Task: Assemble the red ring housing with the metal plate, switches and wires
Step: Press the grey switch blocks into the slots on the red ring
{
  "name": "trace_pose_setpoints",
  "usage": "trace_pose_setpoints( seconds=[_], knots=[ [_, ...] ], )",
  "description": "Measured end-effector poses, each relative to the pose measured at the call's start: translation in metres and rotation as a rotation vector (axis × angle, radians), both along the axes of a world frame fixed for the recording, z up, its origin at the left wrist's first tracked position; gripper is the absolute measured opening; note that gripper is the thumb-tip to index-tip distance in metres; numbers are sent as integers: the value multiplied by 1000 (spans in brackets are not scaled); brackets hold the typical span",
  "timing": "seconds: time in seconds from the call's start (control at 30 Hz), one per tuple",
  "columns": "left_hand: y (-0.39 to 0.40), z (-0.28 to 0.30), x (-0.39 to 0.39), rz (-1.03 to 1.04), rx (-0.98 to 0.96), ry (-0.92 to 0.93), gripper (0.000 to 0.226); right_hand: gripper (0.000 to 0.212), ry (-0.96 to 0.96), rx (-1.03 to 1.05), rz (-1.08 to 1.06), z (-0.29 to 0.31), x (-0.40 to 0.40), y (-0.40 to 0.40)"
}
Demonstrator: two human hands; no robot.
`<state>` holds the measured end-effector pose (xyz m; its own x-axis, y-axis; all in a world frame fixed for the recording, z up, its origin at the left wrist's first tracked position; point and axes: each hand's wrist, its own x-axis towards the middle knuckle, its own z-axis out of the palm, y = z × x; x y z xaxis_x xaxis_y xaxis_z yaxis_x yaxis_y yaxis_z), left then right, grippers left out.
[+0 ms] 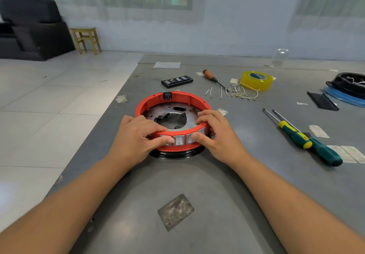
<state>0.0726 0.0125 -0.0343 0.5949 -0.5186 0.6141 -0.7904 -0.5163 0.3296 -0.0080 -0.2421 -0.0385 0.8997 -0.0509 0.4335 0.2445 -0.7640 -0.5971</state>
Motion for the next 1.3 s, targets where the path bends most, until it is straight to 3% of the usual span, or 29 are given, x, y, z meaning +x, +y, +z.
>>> trace_pose_setpoints(
  seconds=[0.23, 0.37, 0.5, 0.63, 0.73, 0.8, 0.9, 0.97, 1.1, 1.17, 1.3],
  knots=[
    [16, 3, 14, -76, 93, 13, 58, 33, -8, 60, 110, 4, -2, -16],
    [26, 1, 19, -115, 164, -16, 40, 42, 44, 75, 137, 0, -2, -20],
    [15, -2, 7, -56, 137, -39, 32, 47, 5, 147, 28, -7, -1, -21],
    [-16, -4, -20, -68, -59, 0, 37, 41, -21, 187, -176, -6, 0, -18],
    [-30, -2, -30, -117, -297, 11, 29, 56, -47, 225, -274, -1, -6, -8],
    [-24, -1, -22, -49, -378, 33, 28, 66, -56, 36, -296, 4, -15, 5],
    [-7, -5, -2, 119, -416, 283, 27, 72, -140, -435, -274, 8, -27, 31],
    [0, -10, 10, 171, -475, 493, 28, 64, -131, -614, -254, 6, -28, 47],
    [4, -12, 19, 129, -535, 714, 57, 45, -134, -673, -223, 3, -22, 51],
    [5, -12, 21, 126, -571, 741, 50, 43, -134, -657, -99, 5, -18, 40],
    [7, -6, 26, 102, -820, 920, 28, 44, -125, -638, 144, 12, -12, 10]
  ],
)
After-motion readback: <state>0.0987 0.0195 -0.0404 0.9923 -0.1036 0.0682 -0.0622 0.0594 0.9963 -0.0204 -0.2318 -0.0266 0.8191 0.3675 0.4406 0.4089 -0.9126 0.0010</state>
